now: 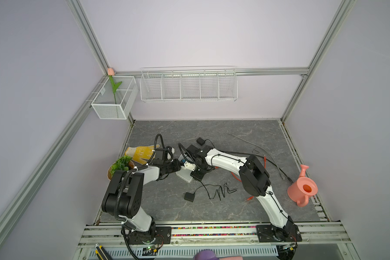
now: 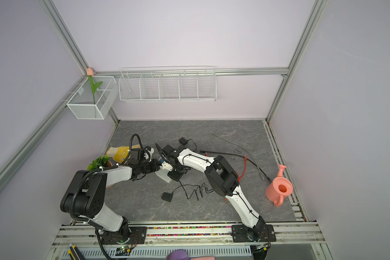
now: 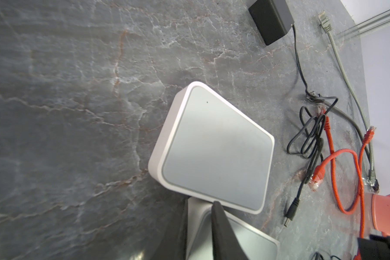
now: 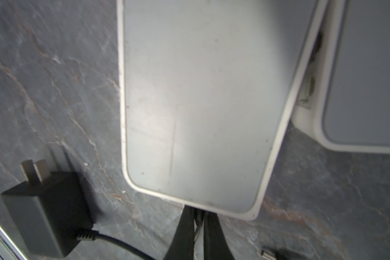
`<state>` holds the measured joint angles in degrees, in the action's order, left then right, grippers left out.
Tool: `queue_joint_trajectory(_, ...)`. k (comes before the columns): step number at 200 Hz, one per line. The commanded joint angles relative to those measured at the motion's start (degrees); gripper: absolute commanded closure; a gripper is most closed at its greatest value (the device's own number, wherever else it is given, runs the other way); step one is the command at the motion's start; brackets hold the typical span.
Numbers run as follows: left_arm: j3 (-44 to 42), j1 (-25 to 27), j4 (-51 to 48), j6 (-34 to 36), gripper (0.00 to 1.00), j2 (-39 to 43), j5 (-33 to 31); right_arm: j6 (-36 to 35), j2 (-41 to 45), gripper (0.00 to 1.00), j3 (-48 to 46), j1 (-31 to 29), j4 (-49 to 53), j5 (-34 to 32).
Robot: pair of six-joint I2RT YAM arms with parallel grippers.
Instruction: Insert the plug into the switch port
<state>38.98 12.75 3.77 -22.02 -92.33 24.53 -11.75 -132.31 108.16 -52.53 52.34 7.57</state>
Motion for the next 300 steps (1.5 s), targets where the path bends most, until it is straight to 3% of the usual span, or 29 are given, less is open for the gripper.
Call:
queue_joint_trajectory(1, -1.45, 1.53, -2.95, 0.46, 0.78, 0.22, 7.25, -0.24, -1.70, 0.93, 2.85, -0.59, -9.09, 3.06)
queue_joint_trajectory(33, -1.28, 1.47, -3.62, 0.28, 0.78, 0.62, 5.43, -0.13, -1.13, 0.93, 1.95, -0.53, -8.96, 2.71)
queue_joint_trajectory(185, -2.24, -1.94, -3.84, -0.46, 0.78, 3.78, 1.24, -1.34, 4.33, 0.70, -6.56, -0.49, -9.66, 0.41)
queue_joint_trajectory(207, -2.07, -1.94, -3.86, -0.33, 0.78, 3.50, 1.48, -1.76, 4.38, 0.65, -6.86, -0.46, -9.18, 0.33)
queue_joint_trajectory(224, -2.07, -1.94, -3.77, -0.22, 0.78, 3.39, 1.45, -2.03, 4.67, 0.56, -7.13, -0.47, -9.09, 0.42)
queue_joint_trajectory(300, -2.07, -2.29, -4.23, 0.02, 0.79, 3.81, 0.78, -2.84, 6.56, 0.52, -8.93, -0.55, -9.37, -0.83)
